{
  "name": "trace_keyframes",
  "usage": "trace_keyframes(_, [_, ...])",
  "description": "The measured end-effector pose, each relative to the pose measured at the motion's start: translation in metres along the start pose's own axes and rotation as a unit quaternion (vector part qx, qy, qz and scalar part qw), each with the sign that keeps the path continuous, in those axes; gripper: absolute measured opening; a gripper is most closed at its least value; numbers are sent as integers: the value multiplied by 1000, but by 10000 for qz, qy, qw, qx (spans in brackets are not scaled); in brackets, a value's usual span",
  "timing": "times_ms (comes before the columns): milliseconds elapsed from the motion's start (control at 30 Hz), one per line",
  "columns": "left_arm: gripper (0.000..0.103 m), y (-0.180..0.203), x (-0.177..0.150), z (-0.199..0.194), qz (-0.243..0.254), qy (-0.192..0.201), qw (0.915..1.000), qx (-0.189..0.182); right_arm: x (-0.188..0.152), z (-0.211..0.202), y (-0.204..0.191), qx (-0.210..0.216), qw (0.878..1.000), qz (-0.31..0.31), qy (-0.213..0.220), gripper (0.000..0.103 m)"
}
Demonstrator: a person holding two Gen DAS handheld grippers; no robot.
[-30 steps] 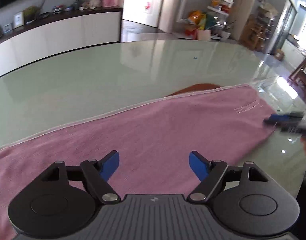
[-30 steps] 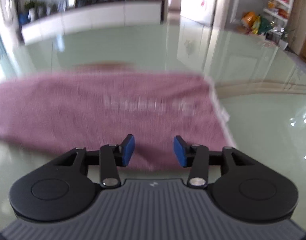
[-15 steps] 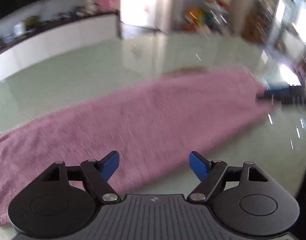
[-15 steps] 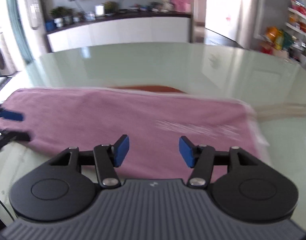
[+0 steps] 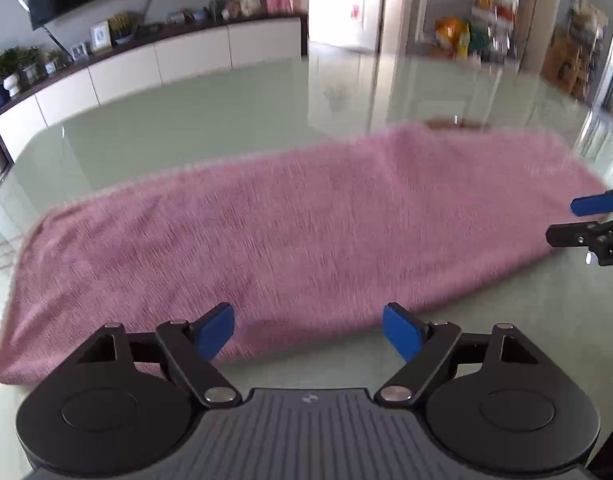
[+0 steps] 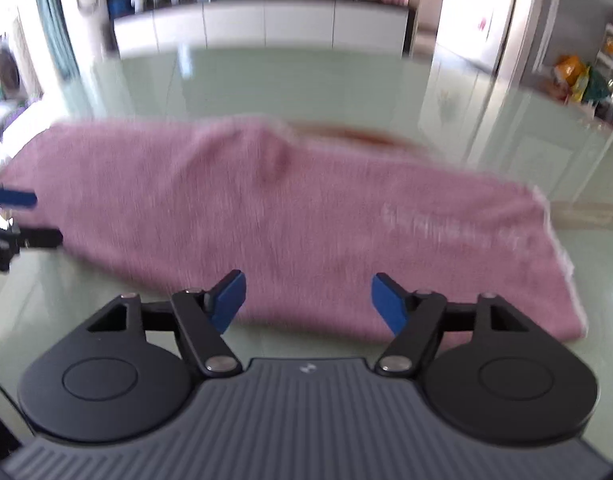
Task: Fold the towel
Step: 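Move both open tools down to the folded towel's end hem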
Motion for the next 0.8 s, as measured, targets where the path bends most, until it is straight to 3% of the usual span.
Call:
trace_keyframes(100, [89,-20,15,9,-51,166,9987,477,4,18,-12,-53,9999,-96,129,73])
trace_keyframes(200, [93,-53,4,22,-186,-236,9948,974,-12,34,-18,-72,9993,-289,-222,75])
trace_keyframes(267, [94,-80,-12,16,-482,-297,9938,956,-24,24,-3,3,9994,-201,-287,86])
trace_keyframes(367, [95,-107,-29,-9,-556,-309,9930,993,-27,3,29,-142,9990,-68,-429,82])
trace_keyframes(467, [91,-136,-24,-25,-912,-149,9888,1171,-18,-11,62,-513,9986,110,-81,80])
trace_keyframes(533, [92,-153,-11,-24,-1074,117,9859,1275,-14,-11,83,-524,9971,545,79,81])
trace_keyframes(633, [92,-166,-8,-11,-1324,100,9851,1096,-21,1,105,-414,9951,894,-14,81])
trace_keyframes(700, [93,-168,-16,0,-1227,-125,9862,1103,-31,-1,111,-455,9963,725,-36,80])
trace_keyframes(733, [93,-164,-21,1,-940,-127,9890,1132,-32,-2,111,-565,9968,555,-77,80])
trace_keyframes(800, [95,-164,-28,-6,-751,-97,9906,1143,-39,-8,122,-921,9947,457,-94,90])
Point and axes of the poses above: each gripper's, at about its wrist camera, not at the fingertips, and z roughly the way its jaws point, y to its right, x to its top, the point moved 3 cm from there along z, roughly the way its jaws point, and after that the axes turned 12 degrees about y, right-handed, at the moved point
